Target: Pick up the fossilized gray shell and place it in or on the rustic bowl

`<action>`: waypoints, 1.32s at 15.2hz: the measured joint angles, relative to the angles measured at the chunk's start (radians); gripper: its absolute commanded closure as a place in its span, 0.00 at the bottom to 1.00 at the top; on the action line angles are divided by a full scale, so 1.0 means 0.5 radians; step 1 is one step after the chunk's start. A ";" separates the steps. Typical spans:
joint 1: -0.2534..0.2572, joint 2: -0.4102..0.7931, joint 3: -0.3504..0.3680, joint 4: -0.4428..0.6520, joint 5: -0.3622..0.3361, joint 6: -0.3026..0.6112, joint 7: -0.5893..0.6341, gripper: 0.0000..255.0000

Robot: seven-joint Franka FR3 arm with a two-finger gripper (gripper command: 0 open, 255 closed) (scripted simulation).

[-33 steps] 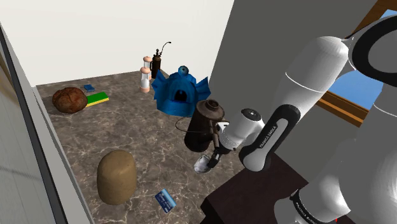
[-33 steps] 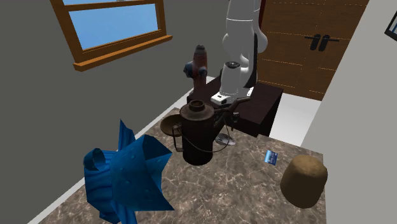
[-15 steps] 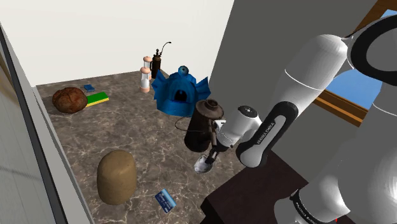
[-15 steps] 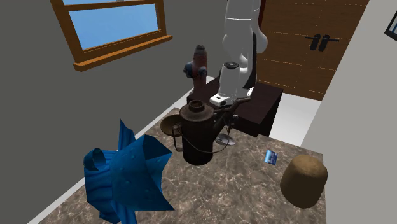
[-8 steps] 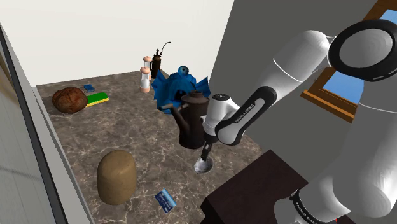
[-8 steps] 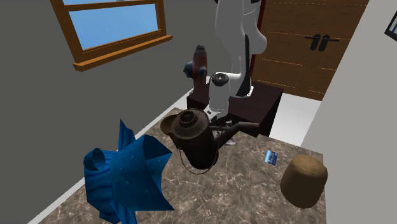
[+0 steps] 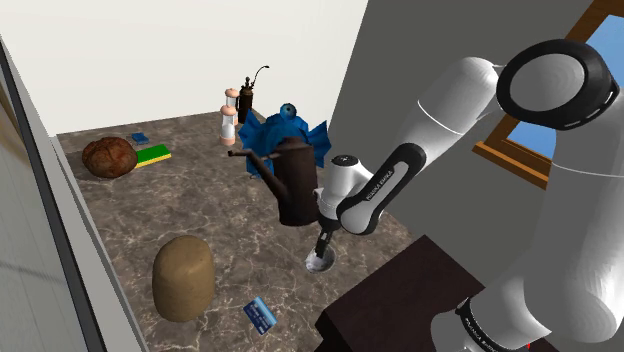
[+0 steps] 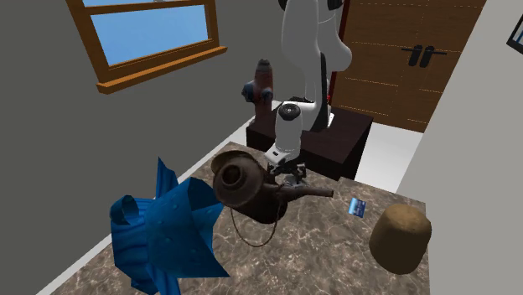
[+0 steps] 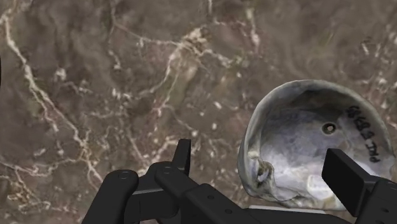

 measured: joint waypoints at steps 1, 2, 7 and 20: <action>0.000 0.001 0.000 0.001 0.000 0.000 0.000 0.00; 0.000 0.001 0.000 0.001 0.000 0.001 0.000 0.00; 0.000 0.001 0.000 0.001 0.000 0.001 0.000 1.00; -0.058 -0.199 0.079 -0.056 0.073 -0.143 -0.054 1.00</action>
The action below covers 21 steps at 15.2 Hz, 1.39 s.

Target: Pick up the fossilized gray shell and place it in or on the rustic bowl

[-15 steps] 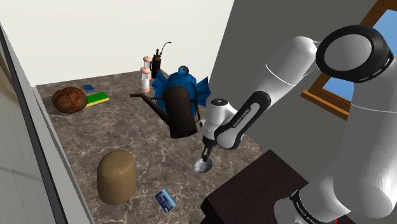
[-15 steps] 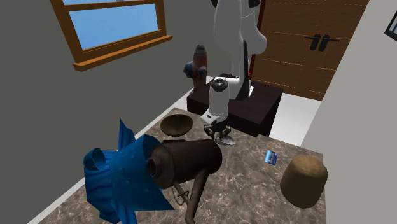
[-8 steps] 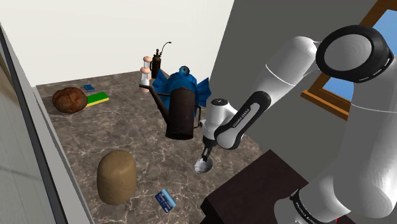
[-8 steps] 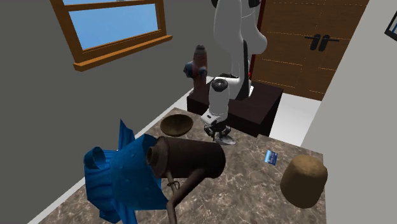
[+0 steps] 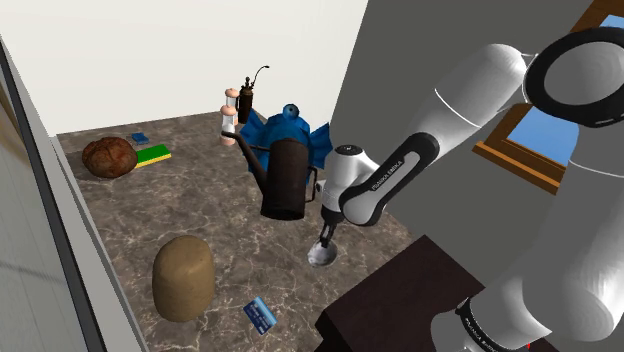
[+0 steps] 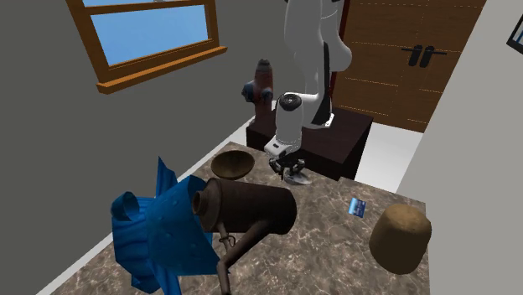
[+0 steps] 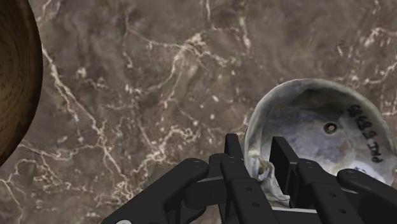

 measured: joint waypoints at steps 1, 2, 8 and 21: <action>-0.009 -0.029 0.010 -0.009 0.012 -0.019 -0.010 1.00; -0.017 -0.058 0.021 -0.014 0.025 -0.043 -0.021 1.00; -0.062 -0.246 0.083 -0.057 0.115 -0.185 -0.088 1.00; -0.098 -0.632 0.159 -0.070 0.311 -0.544 -0.228 1.00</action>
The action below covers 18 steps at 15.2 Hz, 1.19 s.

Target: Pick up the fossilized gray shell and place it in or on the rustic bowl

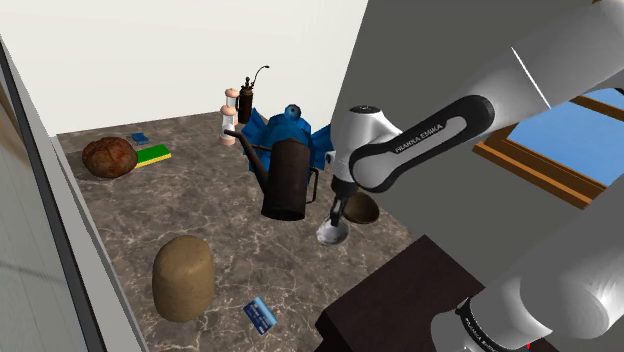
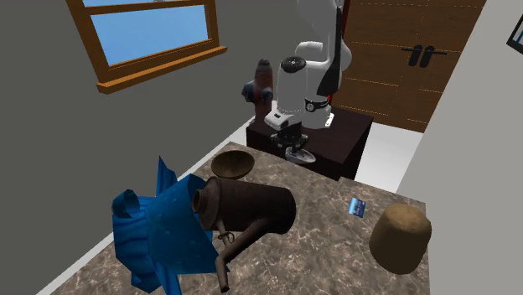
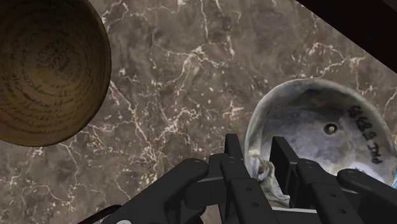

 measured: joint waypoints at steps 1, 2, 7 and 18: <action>-0.002 -0.023 0.000 -0.001 0.009 -0.021 -0.010 1.00; -0.017 -0.022 -0.014 0.011 0.005 -0.032 -0.036 1.00; -0.153 0.032 -0.141 0.106 -0.046 -0.068 -0.257 1.00; -0.436 0.245 -0.379 0.486 -0.108 -0.211 -0.739 1.00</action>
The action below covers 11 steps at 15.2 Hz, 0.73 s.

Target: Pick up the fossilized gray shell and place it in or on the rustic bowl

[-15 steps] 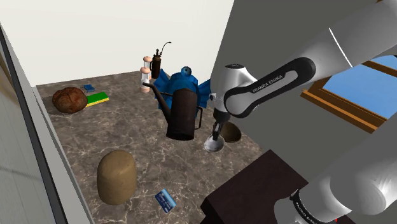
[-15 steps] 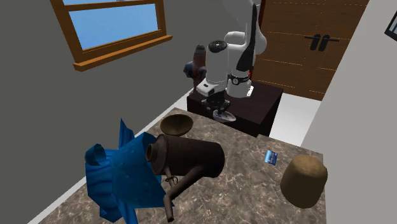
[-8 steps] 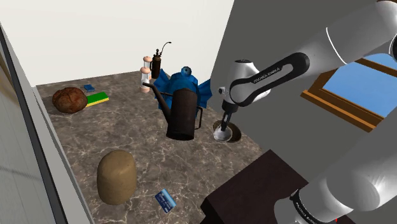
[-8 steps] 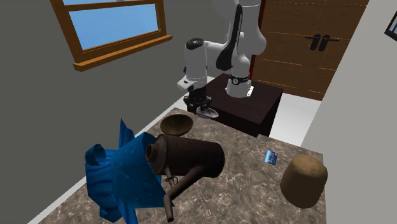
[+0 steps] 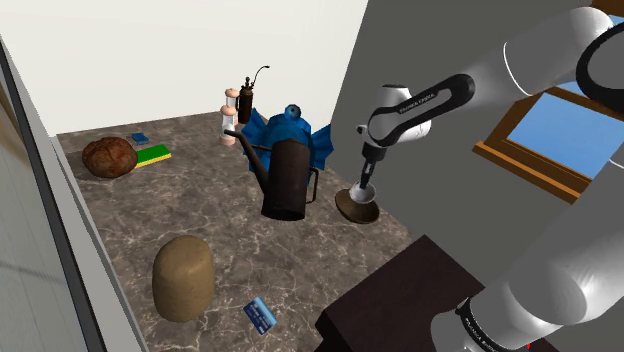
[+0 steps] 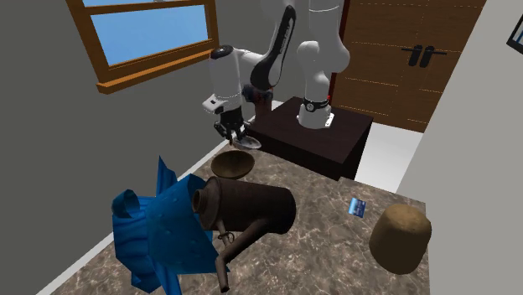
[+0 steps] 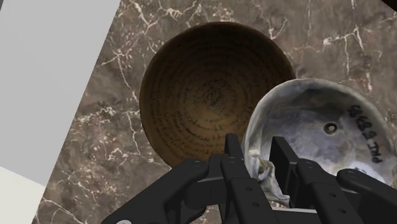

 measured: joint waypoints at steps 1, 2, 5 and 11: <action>-0.032 0.035 -0.023 0.058 -0.002 -0.018 -0.055 1.00; -0.054 0.075 -0.039 0.106 -0.006 -0.024 -0.091 1.00; -0.113 0.153 -0.077 0.205 -0.007 -0.039 -0.188 1.00; -0.117 0.278 -0.086 0.218 -0.020 0.072 -0.186 1.00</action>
